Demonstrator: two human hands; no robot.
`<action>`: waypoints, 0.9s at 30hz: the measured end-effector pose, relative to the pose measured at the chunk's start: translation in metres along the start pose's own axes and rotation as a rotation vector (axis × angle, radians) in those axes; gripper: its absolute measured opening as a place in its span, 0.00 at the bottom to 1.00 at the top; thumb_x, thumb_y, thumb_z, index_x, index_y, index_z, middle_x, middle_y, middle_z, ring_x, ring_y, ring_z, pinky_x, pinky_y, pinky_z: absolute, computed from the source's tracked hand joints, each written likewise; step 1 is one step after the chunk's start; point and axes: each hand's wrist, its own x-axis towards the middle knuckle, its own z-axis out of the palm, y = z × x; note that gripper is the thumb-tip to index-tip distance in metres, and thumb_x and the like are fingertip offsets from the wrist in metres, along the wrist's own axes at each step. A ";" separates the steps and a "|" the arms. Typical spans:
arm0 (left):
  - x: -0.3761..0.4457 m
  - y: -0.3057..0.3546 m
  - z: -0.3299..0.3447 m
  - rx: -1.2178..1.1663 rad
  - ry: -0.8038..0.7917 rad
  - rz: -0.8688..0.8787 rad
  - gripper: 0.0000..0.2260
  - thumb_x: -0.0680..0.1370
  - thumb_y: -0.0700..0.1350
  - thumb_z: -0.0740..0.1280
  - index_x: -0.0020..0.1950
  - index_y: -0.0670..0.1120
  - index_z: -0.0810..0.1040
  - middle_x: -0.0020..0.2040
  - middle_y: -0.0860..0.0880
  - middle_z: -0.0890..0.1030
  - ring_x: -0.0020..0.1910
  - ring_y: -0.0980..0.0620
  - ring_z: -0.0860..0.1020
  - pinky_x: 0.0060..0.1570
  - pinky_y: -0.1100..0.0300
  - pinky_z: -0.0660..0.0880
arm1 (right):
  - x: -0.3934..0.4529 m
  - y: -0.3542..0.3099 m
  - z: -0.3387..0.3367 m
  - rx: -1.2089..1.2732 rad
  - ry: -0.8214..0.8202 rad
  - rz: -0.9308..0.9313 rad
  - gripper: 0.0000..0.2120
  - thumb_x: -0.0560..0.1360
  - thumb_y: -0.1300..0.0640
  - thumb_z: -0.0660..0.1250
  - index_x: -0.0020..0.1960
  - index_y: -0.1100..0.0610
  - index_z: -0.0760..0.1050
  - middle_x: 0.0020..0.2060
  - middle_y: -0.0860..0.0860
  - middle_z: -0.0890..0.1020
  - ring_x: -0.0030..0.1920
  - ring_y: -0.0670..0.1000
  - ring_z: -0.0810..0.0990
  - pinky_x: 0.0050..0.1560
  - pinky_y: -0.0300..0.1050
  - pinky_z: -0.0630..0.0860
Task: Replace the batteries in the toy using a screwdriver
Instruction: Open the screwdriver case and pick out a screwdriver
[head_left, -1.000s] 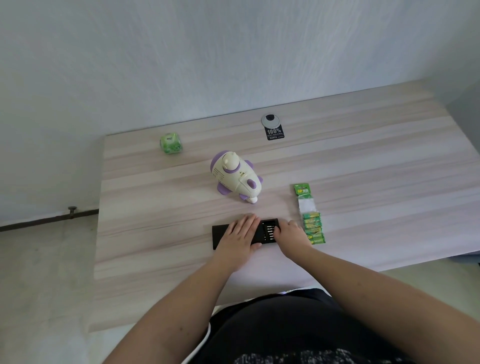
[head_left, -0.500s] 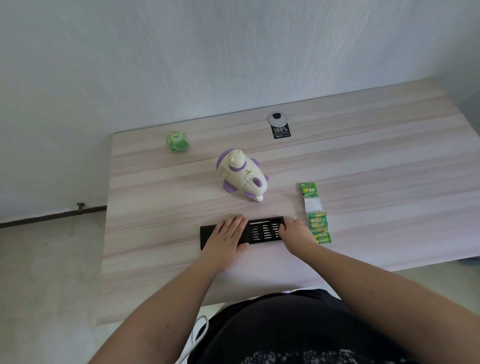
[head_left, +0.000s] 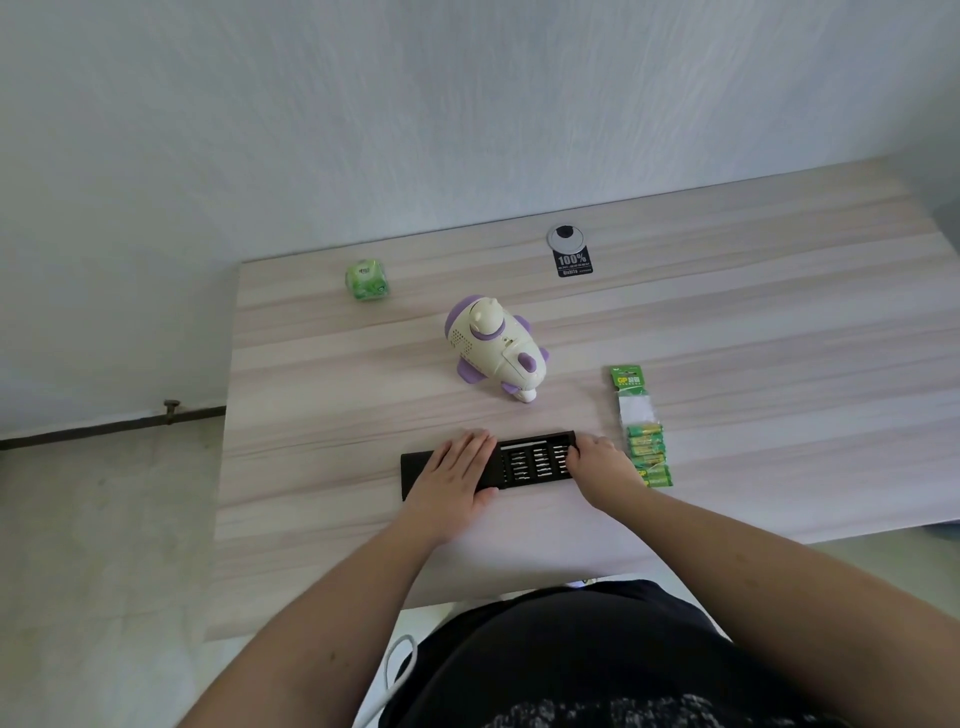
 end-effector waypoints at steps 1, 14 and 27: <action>-0.001 -0.001 0.000 -0.004 0.001 0.000 0.30 0.79 0.59 0.55 0.77 0.44 0.61 0.76 0.48 0.65 0.75 0.49 0.63 0.72 0.52 0.56 | 0.001 0.000 0.000 -0.007 0.007 -0.014 0.15 0.82 0.54 0.51 0.61 0.61 0.70 0.53 0.60 0.77 0.55 0.62 0.76 0.51 0.53 0.72; -0.022 -0.017 -0.001 -0.008 -0.034 -0.029 0.30 0.78 0.57 0.55 0.77 0.46 0.60 0.75 0.49 0.67 0.73 0.50 0.65 0.71 0.52 0.56 | -0.001 -0.002 -0.004 -0.145 -0.125 -0.003 0.14 0.78 0.65 0.59 0.63 0.62 0.65 0.58 0.58 0.71 0.55 0.61 0.74 0.49 0.52 0.76; -0.028 -0.016 -0.005 -0.017 -0.101 -0.042 0.28 0.79 0.57 0.54 0.76 0.45 0.61 0.73 0.49 0.69 0.72 0.50 0.66 0.71 0.53 0.56 | -0.002 -0.002 -0.004 -0.224 -0.128 -0.052 0.19 0.77 0.66 0.61 0.66 0.64 0.64 0.61 0.59 0.69 0.57 0.62 0.72 0.49 0.53 0.76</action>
